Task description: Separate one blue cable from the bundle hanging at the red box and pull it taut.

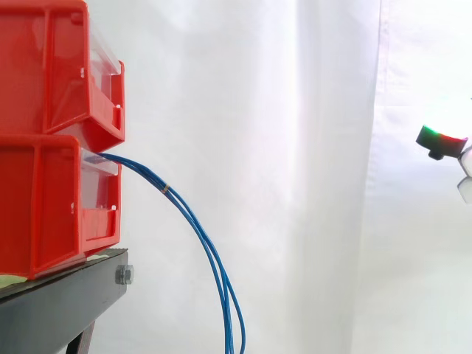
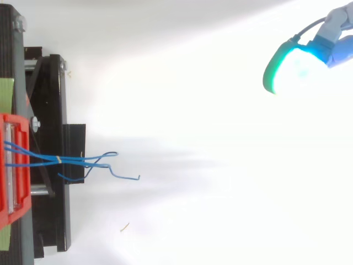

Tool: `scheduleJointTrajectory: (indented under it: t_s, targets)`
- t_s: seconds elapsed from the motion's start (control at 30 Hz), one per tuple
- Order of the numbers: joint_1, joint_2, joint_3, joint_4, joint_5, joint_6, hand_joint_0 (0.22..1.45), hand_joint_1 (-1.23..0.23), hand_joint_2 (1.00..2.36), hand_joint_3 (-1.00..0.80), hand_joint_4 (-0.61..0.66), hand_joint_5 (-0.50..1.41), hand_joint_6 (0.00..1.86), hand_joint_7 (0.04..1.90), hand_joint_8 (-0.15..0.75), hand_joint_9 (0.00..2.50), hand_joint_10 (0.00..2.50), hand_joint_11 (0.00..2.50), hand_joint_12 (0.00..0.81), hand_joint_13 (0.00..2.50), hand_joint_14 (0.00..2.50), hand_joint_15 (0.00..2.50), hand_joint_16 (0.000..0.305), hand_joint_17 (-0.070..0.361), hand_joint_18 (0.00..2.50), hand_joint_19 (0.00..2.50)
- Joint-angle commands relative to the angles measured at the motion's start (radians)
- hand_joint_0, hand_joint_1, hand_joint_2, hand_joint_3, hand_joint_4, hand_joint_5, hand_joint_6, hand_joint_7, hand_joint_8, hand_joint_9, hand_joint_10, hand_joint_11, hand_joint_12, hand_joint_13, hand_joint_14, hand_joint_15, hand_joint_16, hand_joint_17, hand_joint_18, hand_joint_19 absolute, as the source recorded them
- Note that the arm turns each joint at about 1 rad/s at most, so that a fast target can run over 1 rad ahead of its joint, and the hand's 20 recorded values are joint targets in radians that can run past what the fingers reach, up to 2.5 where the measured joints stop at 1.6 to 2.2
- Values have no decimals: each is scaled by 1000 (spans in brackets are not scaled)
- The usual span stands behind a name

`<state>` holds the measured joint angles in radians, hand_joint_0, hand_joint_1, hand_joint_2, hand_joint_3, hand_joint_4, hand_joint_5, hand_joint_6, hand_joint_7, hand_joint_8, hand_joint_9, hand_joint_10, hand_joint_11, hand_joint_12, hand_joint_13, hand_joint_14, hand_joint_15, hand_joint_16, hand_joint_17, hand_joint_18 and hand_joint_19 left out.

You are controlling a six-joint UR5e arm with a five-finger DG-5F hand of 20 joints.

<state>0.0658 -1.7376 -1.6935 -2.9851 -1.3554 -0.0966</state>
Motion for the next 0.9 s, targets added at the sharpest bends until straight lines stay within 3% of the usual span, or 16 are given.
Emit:
scheduleJointTrajectory:
  t_s: [0.0, 0.57, 0.87]
  targets:
    - [0, 0, 0, -3, 1, -9, 473, -369, 1000, -500, 204, -218, 502, 830, 327, 532, 7, 319, 404, 535, 8, 219, 72, 163, 392, 329]
    - [2, 1, 0, 0, 4, -71, 463, -467, 1000, -500, 253, -195, 502, 855, 350, 661, 11, 392, 423, 557, 7, 232, 71, 160, 498, 395]
    - [6, 1, 0, -3, 1, -71, 483, -553, 1000, -500, 214, -184, 502, 860, 311, 731, 9, 426, 372, 556, 9, 229, 55, 125, 483, 422]
